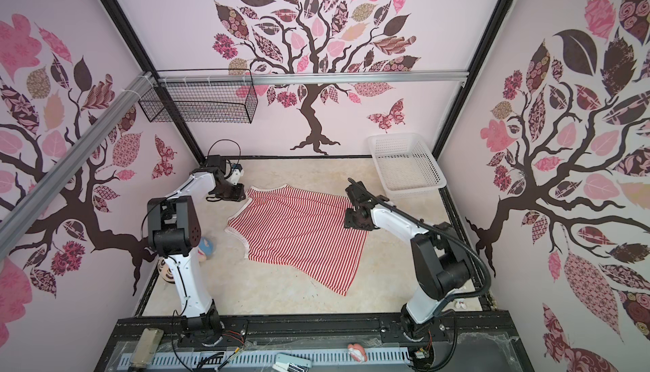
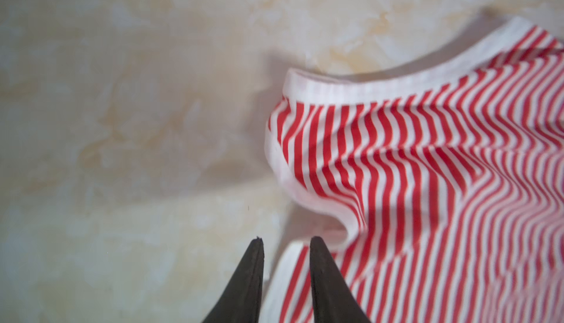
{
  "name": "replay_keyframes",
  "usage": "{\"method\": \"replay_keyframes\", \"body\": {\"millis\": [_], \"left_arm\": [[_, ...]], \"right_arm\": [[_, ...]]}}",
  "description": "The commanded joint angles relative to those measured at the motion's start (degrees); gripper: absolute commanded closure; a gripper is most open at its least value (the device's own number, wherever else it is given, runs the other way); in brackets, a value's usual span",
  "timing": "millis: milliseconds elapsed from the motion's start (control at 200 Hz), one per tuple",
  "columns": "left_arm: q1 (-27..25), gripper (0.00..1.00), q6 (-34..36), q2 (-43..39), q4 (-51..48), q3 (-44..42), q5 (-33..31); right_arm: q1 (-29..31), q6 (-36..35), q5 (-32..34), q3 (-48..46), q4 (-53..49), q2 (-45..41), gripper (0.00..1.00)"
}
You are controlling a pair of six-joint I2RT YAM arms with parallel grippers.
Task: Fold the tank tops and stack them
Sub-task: 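Move both grippers to the near hem corners of the tank top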
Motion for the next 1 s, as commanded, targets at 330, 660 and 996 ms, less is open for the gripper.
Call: {"method": "replay_keyframes", "body": {"millis": [330,660,996], "left_arm": [[0.19,0.58,15.51,-19.98,-7.06,-23.93,5.5],[0.2,0.57,14.91,-14.01,-4.6,-25.23,5.56],[0.22,0.57,16.82,-15.65,-5.89,-27.99,7.14]], "right_arm": [[8.61,15.11,-12.87,-20.79,-2.59,-22.3,0.39],[10.24,20.76,-20.09,-30.54,-2.46,-32.76,0.43],[15.93,25.99,-21.94,-33.63,2.86,-33.54,0.5]]}}
